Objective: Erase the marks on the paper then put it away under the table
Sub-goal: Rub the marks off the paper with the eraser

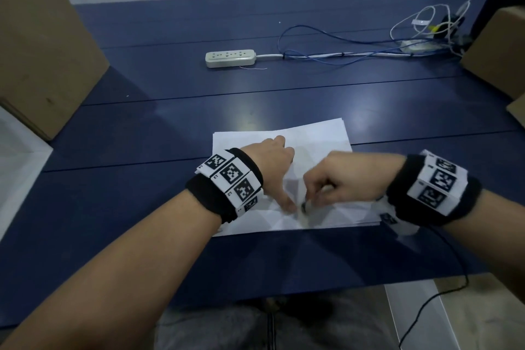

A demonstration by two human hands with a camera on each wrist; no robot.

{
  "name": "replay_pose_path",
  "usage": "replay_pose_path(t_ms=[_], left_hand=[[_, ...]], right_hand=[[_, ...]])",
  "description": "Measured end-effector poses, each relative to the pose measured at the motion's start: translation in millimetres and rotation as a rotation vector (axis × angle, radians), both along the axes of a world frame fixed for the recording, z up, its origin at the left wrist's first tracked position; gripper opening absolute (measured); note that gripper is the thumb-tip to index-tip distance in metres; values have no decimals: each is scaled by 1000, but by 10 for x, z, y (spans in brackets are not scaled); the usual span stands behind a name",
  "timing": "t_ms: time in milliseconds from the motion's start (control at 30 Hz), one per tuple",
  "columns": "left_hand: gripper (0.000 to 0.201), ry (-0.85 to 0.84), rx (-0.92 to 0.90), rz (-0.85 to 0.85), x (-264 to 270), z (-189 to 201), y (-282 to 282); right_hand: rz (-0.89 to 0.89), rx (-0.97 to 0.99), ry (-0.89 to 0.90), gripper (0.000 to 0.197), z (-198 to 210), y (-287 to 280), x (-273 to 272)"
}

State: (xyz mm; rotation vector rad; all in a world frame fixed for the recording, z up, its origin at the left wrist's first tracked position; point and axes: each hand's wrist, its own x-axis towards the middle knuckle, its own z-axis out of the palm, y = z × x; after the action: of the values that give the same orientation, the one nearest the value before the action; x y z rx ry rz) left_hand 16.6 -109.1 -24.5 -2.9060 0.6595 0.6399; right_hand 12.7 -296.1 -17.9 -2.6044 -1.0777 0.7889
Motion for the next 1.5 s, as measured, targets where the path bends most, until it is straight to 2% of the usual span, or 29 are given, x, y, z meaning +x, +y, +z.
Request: replay_pose_path(t_ms=[67, 200, 267, 333, 400, 433, 500, 567, 633, 700, 833, 900, 1033, 1100, 1167, 1233, 1300, 1433, 1500], left_hand=[[94, 3, 6, -6, -1, 3, -8], [89, -14, -8, -21, -9, 13, -10], [90, -13, -7, -16, -5, 13, -3], [92, -6, -9, -5, -1, 6, 4], [94, -6, -6, -4, 1, -5, 8], [94, -7, -2, -6, 3, -7, 7], [93, -6, 4, -10, 5, -1, -4], [92, -5, 6, -11, 4, 12, -15], [91, 0, 3, -10, -2, 14, -19], [92, -4, 2, -12, -2, 6, -4], [95, -5, 9, 3, 1, 1, -1], [94, 3, 19, 4, 6, 13, -22], [90, 10, 11, 2, -4, 30, -26], [91, 7, 12, 3, -3, 31, -13], [94, 9, 13, 5, 2, 25, -11], [95, 10, 17, 4, 4, 22, -16], [93, 13, 22, 3, 5, 30, -23], [89, 9, 8, 0, -7, 41, -22], [92, 6, 9, 0, 0, 33, -16]], right_hand=[[25, -12, 28, 4, -15, 28, -32], [-156, 4, -226, 9, -20, 0, 320], [-169, 9, -246, 11, 4, -57, 354], [-76, 4, -91, 3, 30, -83, 208], [-10, -24, 108, 8, 32, -81, 16], [4, -30, 150, 8, 25, -82, -25], [-28, -18, 52, 9, 9, -79, 71], [-141, -18, -145, 10, -3, -92, 265], [-227, -17, -262, 11, -8, -126, 368], [-184, 7, -207, 9, -13, -152, 317], [-3, -33, 96, 9, 57, -103, 0], [-13, -32, 12, 8, 38, -73, 79], [-195, -21, -269, 10, -7, -102, 348], [-143, 7, -199, 6, 2, -149, 287], [-41, -4, -2, 5, 38, -147, 97], [9, -33, 102, 5, 37, -132, -13], [-17, -19, 17, 7, 7, -115, 82], [-221, -5, -260, 11, -21, -147, 361], [-187, 29, -256, 7, -38, -176, 293]])
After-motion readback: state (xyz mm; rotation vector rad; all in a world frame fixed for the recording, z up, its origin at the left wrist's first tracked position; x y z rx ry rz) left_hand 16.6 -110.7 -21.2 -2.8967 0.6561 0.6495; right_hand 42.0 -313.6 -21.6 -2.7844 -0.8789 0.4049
